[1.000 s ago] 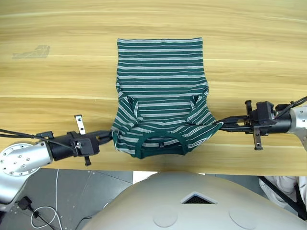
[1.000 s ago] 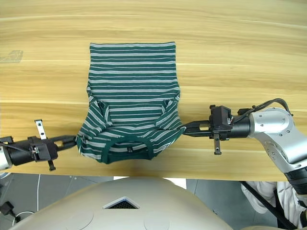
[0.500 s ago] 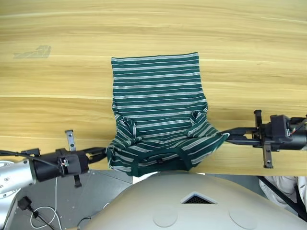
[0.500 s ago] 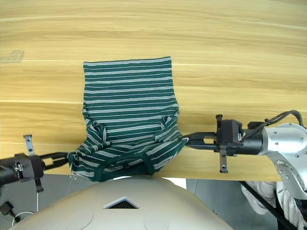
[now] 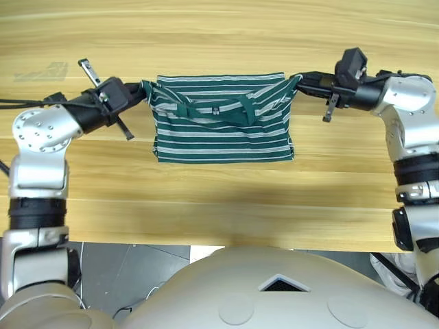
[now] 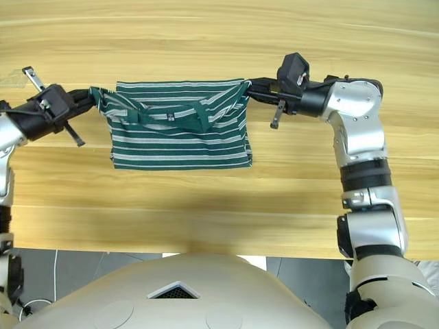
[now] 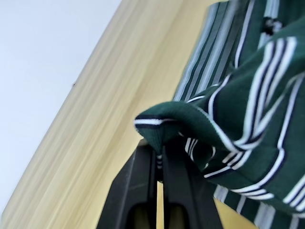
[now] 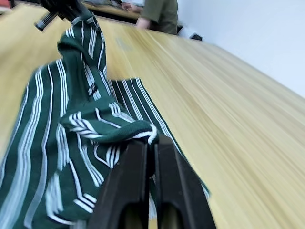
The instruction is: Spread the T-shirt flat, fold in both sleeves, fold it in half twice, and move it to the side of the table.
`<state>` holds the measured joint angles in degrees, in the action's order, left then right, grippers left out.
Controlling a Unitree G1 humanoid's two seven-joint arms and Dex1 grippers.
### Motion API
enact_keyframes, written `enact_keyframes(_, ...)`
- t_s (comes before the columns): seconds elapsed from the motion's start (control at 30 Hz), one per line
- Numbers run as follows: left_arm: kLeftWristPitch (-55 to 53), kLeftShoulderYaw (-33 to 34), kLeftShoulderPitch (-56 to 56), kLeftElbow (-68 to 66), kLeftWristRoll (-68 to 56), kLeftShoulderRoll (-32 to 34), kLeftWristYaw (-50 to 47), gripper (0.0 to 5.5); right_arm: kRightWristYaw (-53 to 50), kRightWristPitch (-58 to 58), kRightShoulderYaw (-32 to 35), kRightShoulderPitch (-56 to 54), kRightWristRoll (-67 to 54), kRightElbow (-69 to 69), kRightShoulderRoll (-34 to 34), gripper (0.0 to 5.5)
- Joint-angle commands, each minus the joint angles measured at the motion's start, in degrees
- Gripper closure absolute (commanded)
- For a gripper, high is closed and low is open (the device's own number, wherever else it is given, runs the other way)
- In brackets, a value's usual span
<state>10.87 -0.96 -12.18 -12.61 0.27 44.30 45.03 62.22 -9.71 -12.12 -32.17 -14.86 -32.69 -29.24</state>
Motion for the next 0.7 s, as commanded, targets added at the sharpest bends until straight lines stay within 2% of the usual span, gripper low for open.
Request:
enact_keyframes(0.03, 3.4, -1.1, -6.3, -9.3, 2.3, -3.5, -3.6, 5.5, -1.7, -6.7, 0.8, -7.2, 4.6, -14.9, 3.9, 5.48)
enact_keyframes(0.27, 6.6, -2.6, -8.0, -17.4, 2.9, -6.6, -4.3, 5.5, -3.1, -12.0, 2.0, -11.2, 9.2, -27.6, 6.7, 5.48)
enact_keyframes(0.3, 6.8, -2.7, -8.7, -19.2, 3.2, -7.3, -5.2, 5.15, -3.7, -12.2, 2.0, -11.2, 9.9, -28.6, 6.9, 5.13)
enact_keyframes(0.4, 8.0, -2.1, -13.6, -28.1, 5.8, -10.4, -13.7, 4.75, -10.5, -14.1, 3.1, -11.8, 12.2, -31.3, 7.0, 4.68)
enact_keyframes(0.5, 9.6, -1.1, -19.4, -38.8, 8.1, -13.0, -25.3, 4.3, -23.6, -16.3, 4.2, -12.5, 15.9, -33.6, 6.7, 4.16)
enact_keyframes(0.6, 11.4, -0.8, -21.8, -45.3, 8.4, -14.6, -29.9, 3.75, -32.5, -17.8, 3.3, -11.8, 20.0, -35.0, 6.7, 4.07)
enact_keyframes(0.7, 14.0, -0.7, -21.1, -47.6, 7.8, -15.5, -29.8, 3.33, -35.2, -19.1, 3.1, -9.6, 21.7, -35.2, 7.4, 4.07)
